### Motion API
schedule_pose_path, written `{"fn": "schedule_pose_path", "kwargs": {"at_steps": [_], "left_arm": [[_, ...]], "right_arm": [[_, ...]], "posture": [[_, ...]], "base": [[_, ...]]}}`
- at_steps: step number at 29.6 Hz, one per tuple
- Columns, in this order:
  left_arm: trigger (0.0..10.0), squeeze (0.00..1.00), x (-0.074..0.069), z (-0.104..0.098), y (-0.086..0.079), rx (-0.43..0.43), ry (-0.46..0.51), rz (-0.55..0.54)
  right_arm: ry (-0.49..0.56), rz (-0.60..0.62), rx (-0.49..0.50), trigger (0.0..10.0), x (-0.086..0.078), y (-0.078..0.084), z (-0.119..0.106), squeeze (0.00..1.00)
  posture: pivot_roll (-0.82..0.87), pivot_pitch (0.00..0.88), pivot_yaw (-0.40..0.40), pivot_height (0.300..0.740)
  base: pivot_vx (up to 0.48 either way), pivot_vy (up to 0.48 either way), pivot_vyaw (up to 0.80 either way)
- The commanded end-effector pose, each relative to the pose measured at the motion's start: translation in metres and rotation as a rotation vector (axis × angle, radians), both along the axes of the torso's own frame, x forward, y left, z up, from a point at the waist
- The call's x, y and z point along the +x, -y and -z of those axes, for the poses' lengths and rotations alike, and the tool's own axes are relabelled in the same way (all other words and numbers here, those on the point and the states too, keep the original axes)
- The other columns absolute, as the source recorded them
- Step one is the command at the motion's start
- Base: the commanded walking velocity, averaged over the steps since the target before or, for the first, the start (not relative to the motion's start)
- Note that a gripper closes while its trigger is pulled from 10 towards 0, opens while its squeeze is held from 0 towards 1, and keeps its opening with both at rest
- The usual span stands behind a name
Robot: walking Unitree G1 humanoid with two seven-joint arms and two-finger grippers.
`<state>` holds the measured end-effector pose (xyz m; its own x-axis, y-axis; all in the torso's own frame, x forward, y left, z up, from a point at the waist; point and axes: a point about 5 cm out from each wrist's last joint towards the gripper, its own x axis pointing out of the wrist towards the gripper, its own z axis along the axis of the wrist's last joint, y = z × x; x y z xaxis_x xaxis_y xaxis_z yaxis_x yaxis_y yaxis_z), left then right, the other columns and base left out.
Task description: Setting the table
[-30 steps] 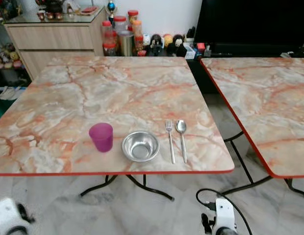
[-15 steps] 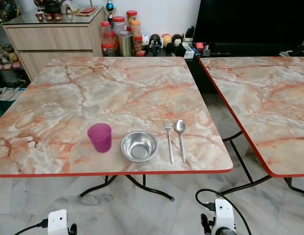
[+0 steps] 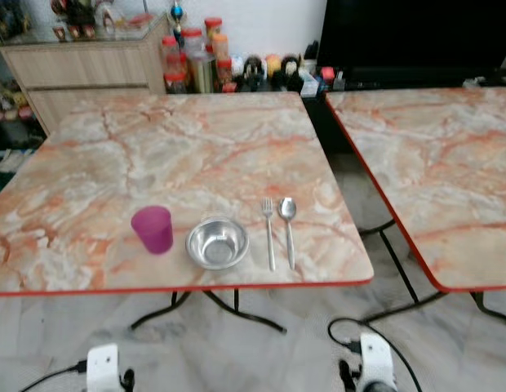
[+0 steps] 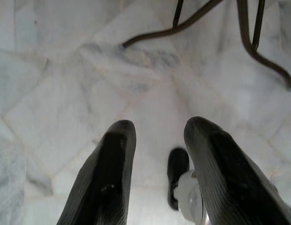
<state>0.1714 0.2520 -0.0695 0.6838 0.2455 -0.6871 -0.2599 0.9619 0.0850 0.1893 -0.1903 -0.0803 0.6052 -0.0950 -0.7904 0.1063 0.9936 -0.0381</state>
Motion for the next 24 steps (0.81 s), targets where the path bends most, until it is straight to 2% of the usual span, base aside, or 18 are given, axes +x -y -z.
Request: {"fn": "schedule_pose_path", "kwargs": {"at_steps": [1,11,14,21,24], "left_arm": [[10.0,0.0,-0.001,0.001,0.001,-0.001,-0.002,0.004],[10.0,0.0,0.003,-0.002,0.001,0.002,0.032,-0.004],[10.0,0.0,0.009,-0.006,0.0,0.004,0.062,-0.019],[10.0,0.0,0.03,-0.024,-0.007,-0.004,0.229,-0.075],[10.0,0.0,0.032,-0.026,-0.007,-0.007,0.246,-0.079]], "right_arm": [[0.0,-0.011,-0.003,10.0,0.001,-0.001,0.0,0.0],[-0.008,-0.009,-0.002,10.0,-0.002,0.0,0.001,0.0],[-0.008,-0.007,0.0,10.0,-0.002,-0.001,0.001,0.0],[-0.012,-0.005,0.001,10.0,-0.003,-0.001,0.002,0.0],[-0.012,-0.005,0.001,10.0,-0.003,-0.001,0.002,0.0]], "posture": [[0.07,0.0,-0.024,0.714],[0.08,0.0,-0.027,0.714],[0.08,0.0,-0.027,0.714],[0.08,0.0,-0.028,0.714],[0.08,0.0,-0.028,0.714]], "base": [[0.0,-0.281,0.0],[0.0,-0.279,0.0],[0.0,0.0,0.0],[0.0,0.0,0.0],[0.0,0.0,0.0]]}}
